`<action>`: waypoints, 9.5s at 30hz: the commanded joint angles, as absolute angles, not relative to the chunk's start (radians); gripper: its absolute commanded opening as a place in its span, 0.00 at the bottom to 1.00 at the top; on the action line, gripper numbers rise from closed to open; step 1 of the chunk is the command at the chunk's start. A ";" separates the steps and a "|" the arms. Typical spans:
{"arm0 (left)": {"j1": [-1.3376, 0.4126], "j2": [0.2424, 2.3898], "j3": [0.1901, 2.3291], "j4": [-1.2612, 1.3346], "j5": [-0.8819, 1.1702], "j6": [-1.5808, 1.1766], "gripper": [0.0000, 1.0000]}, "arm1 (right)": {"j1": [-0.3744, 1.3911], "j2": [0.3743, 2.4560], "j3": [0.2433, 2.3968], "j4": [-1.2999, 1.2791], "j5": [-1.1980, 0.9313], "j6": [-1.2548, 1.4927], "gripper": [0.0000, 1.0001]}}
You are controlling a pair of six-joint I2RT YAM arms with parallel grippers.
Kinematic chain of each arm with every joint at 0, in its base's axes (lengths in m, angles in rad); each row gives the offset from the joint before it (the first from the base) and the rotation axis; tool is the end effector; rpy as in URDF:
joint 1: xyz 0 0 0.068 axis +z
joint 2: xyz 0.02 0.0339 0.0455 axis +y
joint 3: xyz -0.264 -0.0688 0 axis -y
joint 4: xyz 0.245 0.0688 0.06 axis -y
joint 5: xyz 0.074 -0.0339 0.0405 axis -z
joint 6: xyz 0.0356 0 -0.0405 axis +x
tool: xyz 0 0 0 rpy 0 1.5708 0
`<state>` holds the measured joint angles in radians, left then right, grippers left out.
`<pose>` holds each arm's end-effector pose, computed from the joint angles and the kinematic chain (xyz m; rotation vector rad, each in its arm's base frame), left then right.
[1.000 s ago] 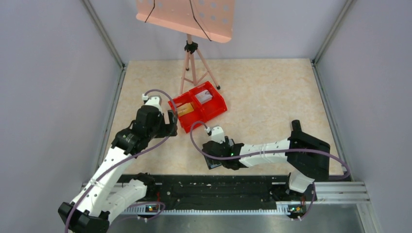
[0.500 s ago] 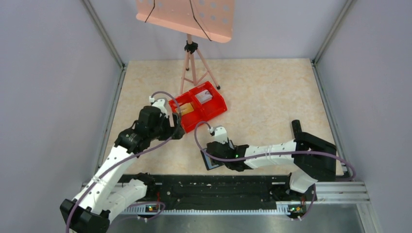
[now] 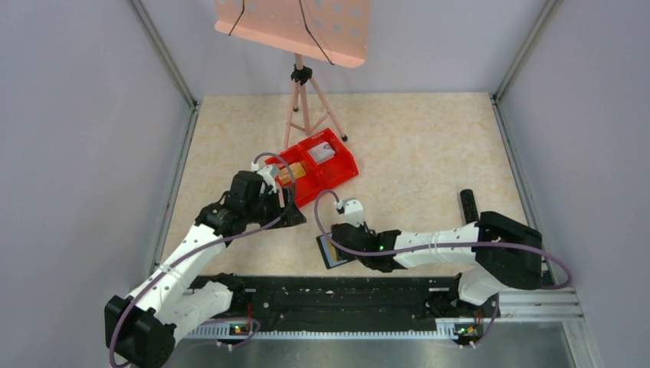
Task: Take the credit cards out of the card holder
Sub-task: Remove the credit card from the card holder.
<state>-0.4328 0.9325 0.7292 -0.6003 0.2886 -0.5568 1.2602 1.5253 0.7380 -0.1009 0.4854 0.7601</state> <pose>0.1681 -0.0888 0.2570 -0.0085 2.4866 -0.7932 0.1044 0.2710 0.1642 -0.3818 2.3309 0.3981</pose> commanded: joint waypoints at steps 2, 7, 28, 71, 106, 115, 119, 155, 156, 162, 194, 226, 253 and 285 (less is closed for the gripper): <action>-0.439 0.944 0.707 -0.513 0.334 -0.586 0.71 | 1.257 1.457 0.727 -0.134 0.572 0.775 0.47; -0.438 0.962 0.706 -0.501 0.336 -0.584 0.69 | 1.253 1.437 0.719 -0.171 0.604 0.784 0.47; -0.439 0.985 0.702 -0.475 0.366 -0.579 0.66 | 1.159 1.255 0.659 -0.279 0.640 0.773 0.47; -0.701 1.433 0.564 -0.009 0.397 -0.765 0.01 | 0.837 1.320 0.344 0.488 -0.239 0.809 0.31; -0.727 1.346 0.572 -0.134 0.322 -0.747 0.00 | 0.822 1.445 0.331 0.586 -0.254 0.824 0.28; -0.726 1.386 0.570 -0.130 0.315 -0.734 0.00 | 0.822 1.497 0.332 0.619 -0.282 0.835 0.28; -0.726 1.397 0.569 -0.126 0.316 -0.732 0.00 | 0.822 1.513 0.324 0.650 -0.293 0.847 0.28; -0.727 1.447 0.550 -0.108 0.296 -0.731 0.00 | 0.779 1.504 0.229 0.815 -0.356 0.908 0.00; -0.727 1.449 0.549 -0.105 0.294 -0.729 0.00 | 0.777 1.493 0.223 0.807 -0.353 0.906 0.00; -0.727 1.461 0.552 -0.102 0.291 -0.726 0.00 | 0.764 1.465 0.199 0.798 -0.351 0.907 0.00; -0.727 1.467 0.550 -0.097 0.285 -0.722 0.00 | 0.682 1.454 0.211 0.757 -0.449 0.899 0.00; -0.727 1.469 0.566 -0.118 0.282 -0.706 0.00 | 0.588 1.420 0.215 0.778 -0.580 0.931 0.00; -0.727 1.330 0.686 -0.204 0.343 -0.734 0.32 | 0.482 0.894 0.314 0.113 -0.478 0.737 0.00; -0.723 1.250 0.852 -0.182 0.773 -0.561 0.47 | 0.494 0.949 0.252 0.527 -0.982 0.790 0.00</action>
